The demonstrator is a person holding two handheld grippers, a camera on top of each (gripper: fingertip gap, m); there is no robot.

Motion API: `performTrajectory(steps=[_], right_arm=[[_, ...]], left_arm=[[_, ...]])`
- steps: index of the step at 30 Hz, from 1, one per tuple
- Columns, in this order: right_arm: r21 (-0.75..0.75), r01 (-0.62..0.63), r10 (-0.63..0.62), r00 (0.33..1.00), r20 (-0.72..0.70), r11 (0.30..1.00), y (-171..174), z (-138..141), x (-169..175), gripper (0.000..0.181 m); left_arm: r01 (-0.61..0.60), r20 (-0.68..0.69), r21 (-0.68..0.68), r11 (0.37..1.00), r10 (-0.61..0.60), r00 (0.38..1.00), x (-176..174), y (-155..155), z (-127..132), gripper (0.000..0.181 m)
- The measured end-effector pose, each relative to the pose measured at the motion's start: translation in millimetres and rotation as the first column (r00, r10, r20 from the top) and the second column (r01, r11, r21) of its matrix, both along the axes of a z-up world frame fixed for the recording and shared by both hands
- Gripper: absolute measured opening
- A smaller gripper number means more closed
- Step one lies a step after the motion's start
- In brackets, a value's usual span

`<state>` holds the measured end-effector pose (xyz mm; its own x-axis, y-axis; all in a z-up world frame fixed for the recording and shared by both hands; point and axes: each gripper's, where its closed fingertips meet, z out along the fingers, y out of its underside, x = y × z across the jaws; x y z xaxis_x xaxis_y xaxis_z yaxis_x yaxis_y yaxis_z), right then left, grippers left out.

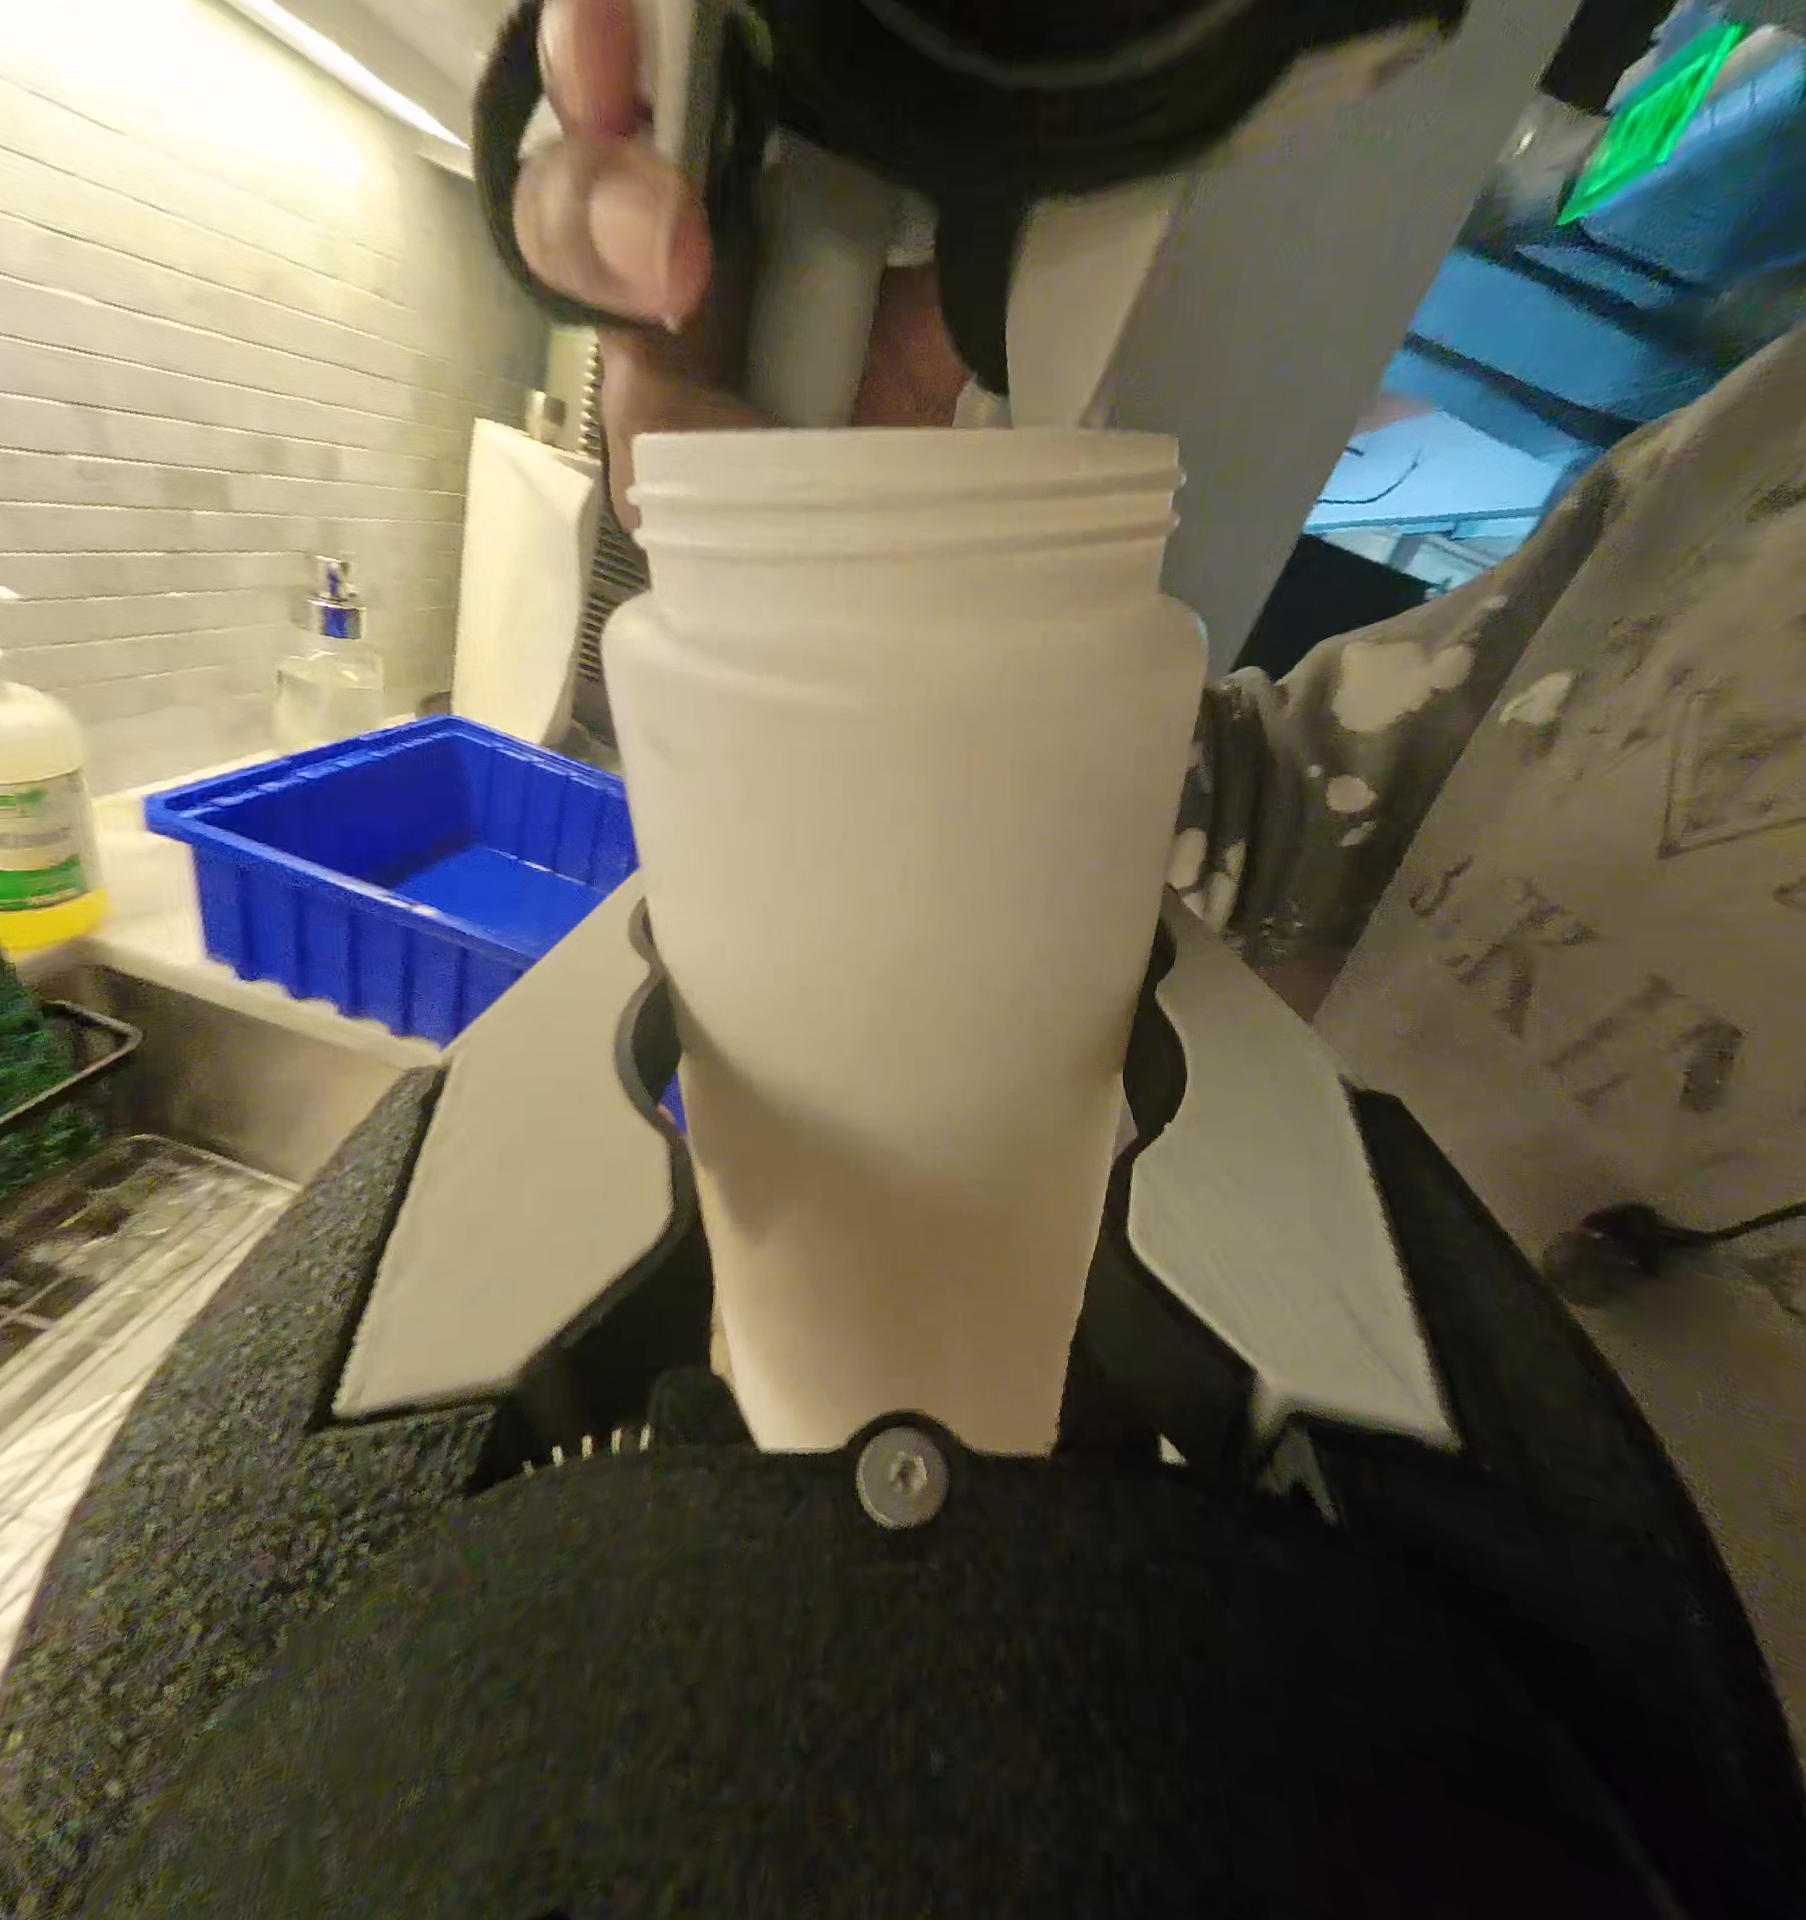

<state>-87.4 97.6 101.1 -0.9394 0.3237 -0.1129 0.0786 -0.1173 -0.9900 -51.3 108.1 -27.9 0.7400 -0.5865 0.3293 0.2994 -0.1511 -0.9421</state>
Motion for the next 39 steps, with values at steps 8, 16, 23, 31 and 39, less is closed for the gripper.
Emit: performTrajectory(steps=[8,16,23,31,39], right_arm=[[-0.113,0.528,-0.517,0.849,0.108,0.842,54,-49,-44,0.078],[0.125,0.768,-0.766,0.582,0.272,0.628,73,-146,-7,0.078],[0.115,0.874,-0.845,0.412,0.341,0.472,99,-158,18,0.078],[0.126,0.889,-0.854,0.372,0.365,0.441,113,-160,12,0.078],[0.143,0.856,-0.825,0.415,0.383,0.497,110,-165,-8,0.078]], left_arm=[[-0.395,-0.179,-0.082,0.915,0.377,0.909,-106,28,-56,0.087],[-0.491,-0.392,-0.269,0.829,0.371,0.842,-174,60,-185,0.087],[-0.47,-0.365,-0.288,0.835,0.358,0.86,-191,116,-228,0.087],[-0.437,-0.288,-0.239,0.867,0.366,0.885,-195,151,-216,0.087],[-0.41,-0.21,-0.21,0.888,0.369,0.906,-196,156,-204,0.087]])
